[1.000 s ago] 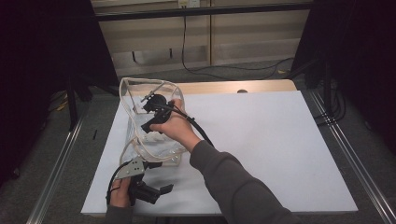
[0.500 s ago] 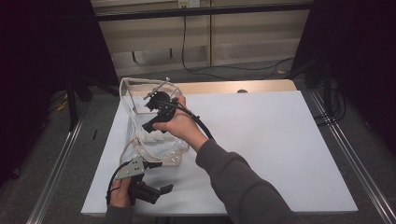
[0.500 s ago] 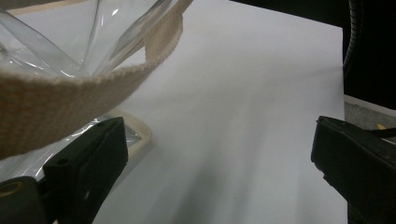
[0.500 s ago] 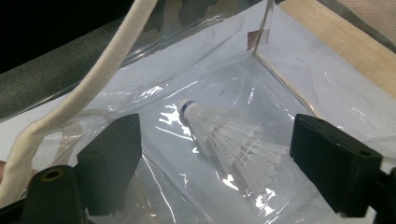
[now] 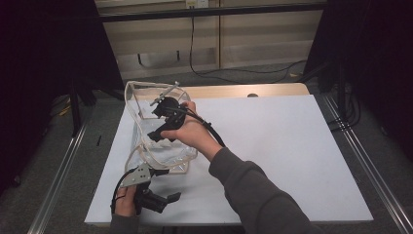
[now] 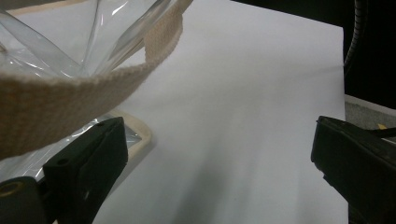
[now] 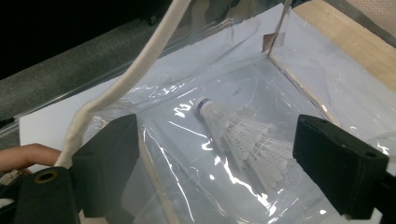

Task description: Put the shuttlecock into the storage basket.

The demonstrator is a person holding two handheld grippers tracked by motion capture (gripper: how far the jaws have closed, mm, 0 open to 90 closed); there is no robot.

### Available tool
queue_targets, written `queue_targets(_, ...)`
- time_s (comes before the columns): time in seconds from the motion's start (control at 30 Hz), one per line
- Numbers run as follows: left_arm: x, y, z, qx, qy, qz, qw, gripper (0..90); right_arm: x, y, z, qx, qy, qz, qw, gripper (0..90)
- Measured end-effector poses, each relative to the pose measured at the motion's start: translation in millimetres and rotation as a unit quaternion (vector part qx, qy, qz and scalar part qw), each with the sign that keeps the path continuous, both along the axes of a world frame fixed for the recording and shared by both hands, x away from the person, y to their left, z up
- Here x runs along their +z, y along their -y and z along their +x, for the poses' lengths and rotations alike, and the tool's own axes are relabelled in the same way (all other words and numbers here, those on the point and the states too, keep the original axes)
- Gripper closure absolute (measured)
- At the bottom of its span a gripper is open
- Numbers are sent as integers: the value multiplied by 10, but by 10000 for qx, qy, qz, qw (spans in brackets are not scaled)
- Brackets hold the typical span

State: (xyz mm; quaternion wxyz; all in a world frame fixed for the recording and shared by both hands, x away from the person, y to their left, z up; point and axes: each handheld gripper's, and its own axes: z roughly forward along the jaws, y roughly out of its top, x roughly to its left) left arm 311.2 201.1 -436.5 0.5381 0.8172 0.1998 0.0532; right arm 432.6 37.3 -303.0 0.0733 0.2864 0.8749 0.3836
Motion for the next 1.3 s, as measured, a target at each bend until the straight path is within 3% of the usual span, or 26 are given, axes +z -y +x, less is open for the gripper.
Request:
queue_targets(0.27, -2, 5, -3, 14, -22, -12, 10000, 39, 31, 53, -25, 49, -17, -36, 10000, 133)
queue_targets(1.3, -4, 13, -2, 6, -6, 56, 10000, 38, 153, 348, -181, 439, -107, 270, 9986, 68)
